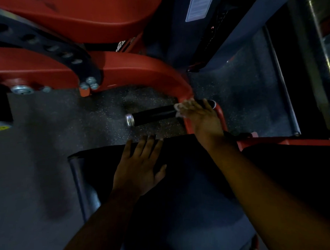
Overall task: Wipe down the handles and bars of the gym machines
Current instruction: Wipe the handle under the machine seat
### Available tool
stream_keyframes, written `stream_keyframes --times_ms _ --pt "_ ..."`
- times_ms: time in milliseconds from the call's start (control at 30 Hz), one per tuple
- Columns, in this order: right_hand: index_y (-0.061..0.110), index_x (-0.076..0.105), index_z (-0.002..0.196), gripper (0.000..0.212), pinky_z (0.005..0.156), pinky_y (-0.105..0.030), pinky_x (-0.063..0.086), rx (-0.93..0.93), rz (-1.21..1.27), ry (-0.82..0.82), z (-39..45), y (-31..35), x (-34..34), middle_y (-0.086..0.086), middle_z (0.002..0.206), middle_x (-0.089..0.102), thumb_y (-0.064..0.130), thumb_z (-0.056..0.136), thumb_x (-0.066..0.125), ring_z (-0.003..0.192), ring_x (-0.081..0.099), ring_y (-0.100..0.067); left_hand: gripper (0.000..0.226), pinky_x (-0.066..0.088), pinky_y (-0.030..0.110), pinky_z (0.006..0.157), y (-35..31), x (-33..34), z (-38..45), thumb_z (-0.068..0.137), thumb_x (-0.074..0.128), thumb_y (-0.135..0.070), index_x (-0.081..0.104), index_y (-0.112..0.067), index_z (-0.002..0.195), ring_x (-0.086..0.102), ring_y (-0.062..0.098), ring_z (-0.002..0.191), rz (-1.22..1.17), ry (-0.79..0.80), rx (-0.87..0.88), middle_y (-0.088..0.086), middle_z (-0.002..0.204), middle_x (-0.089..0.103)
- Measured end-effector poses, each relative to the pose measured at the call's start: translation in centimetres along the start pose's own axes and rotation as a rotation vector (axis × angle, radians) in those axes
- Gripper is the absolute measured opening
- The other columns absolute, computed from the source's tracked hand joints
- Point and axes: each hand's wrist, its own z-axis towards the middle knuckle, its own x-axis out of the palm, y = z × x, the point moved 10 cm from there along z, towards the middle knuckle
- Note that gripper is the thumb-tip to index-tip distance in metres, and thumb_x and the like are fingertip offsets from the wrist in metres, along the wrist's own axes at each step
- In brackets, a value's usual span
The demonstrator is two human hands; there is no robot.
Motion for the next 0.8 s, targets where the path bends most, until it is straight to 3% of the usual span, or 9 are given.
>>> stream_keyframes --times_ms 67,167,200,267,367,500,600,667,800 --pt "0.011 0.062 0.138 0.046 0.119 -0.053 0.034 0.235 0.115 -0.041 -1.0 -2.5 0.0 -0.011 0.144 0.058 -0.003 0.098 0.043 0.138 0.051 -0.031 0.077 0.02 0.061 0.122 0.0 -0.1 0.0 0.1 0.039 -0.063 0.031 -0.018 0.161 0.034 0.031 0.151 0.007 -0.003 -0.003 0.012 0.164 0.035" --pt "0.017 0.073 0.124 0.028 0.109 -0.027 0.046 0.889 0.421 -0.255 -4.6 -7.7 0.2 0.014 0.111 0.074 0.017 0.104 0.054 0.11 0.066 -0.001 0.078 0.019 0.06 0.122 0.0 0.0 -0.1 0.1 0.036 -0.064 0.027 -0.019 0.163 0.033 0.03 0.151 0.006 0.005 -0.001 0.012 0.165 0.034" --pt "0.018 0.075 0.12 0.025 0.105 -0.031 0.05 1.095 0.578 -0.306 -5.8 -8.2 1.2 0.014 0.103 0.074 0.021 0.103 0.057 0.101 0.068 -0.001 0.078 0.019 0.06 0.122 0.1 0.1 -0.1 0.1 0.035 -0.064 0.026 -0.019 0.163 0.032 0.03 0.152 0.004 0.003 -0.001 0.012 0.165 0.033" --pt "0.012 0.074 0.117 0.023 0.099 -0.042 0.055 1.314 0.925 -0.469 -6.6 -6.4 3.3 0.0 0.105 0.076 0.02 0.101 0.059 0.1 0.071 -0.015 0.078 0.018 0.06 0.122 0.1 0.2 -0.1 0.1 0.032 -0.065 0.024 -0.02 0.163 0.029 0.029 0.153 0.01 0.014 0.001 0.011 0.167 0.029" --pt "0.009 0.073 0.098 0.015 0.086 -0.036 0.059 1.405 1.271 -0.558 -5.4 -0.4 4.7 -0.001 0.091 0.075 0.015 0.102 0.06 0.086 0.072 -0.016 0.078 0.018 0.06 0.122 0.0 0.4 -0.2 0.1 0.03 -0.065 0.025 -0.02 0.163 0.027 0.029 0.155 0.009 0.026 0.005 0.011 0.168 0.025" --pt "0.008 0.068 0.109 0.013 0.077 -0.03 0.06 1.481 1.716 -0.384 -5.0 4.5 6.7 -0.01 0.104 0.073 0.009 0.104 0.055 0.092 0.072 -0.02 0.075 0.021 0.061 0.121 -0.2 0.2 -0.2 0.1 0.035 -0.062 0.032 -0.019 0.161 0.029 0.031 0.154 0.0 -0.005 0.029 0.012 0.167 0.029" --pt "0.004 0.063 0.12 0.02 0.093 -0.04 0.057 1.498 1.772 -0.534 -5.6 1.5 5.6 -0.02 0.125 0.067 0.005 0.105 0.049 0.097 0.069 -0.024 0.076 0.02 0.06 0.121 -0.1 -0.2 0.0 0.1 0.036 -0.062 0.032 -0.019 0.161 0.03 0.03 0.153 0.0 -0.017 0.014 0.011 0.166 0.032" --pt "0.006 0.063 0.113 0.017 0.103 -0.045 0.052 1.539 1.751 -0.587 -5.4 0.2 5.3 -0.021 0.129 0.065 0.004 0.105 0.048 0.098 0.067 -0.024 0.077 0.018 0.059 0.122 -0.1 0.1 -0.1 0.1 0.036 -0.064 0.029 -0.02 0.162 0.029 0.029 0.154 -0.001 0.004 0.006 0.01 0.167 0.03" --pt "0.01 0.061 0.12 0.022 0.086 -0.036 0.057 1.595 1.712 -0.309 -3.6 5.2 6.3 -0.018 0.124 0.067 0.005 0.106 0.046 0.104 0.067 -0.027 0.076 0.024 0.062 0.119 -0.1 0.3 -0.2 0.098 0.033 -0.062 0.037 -0.017 0.159 0.032 0.032 0.152 0.005 0.033 0.008 0.013 0.164 0.036"
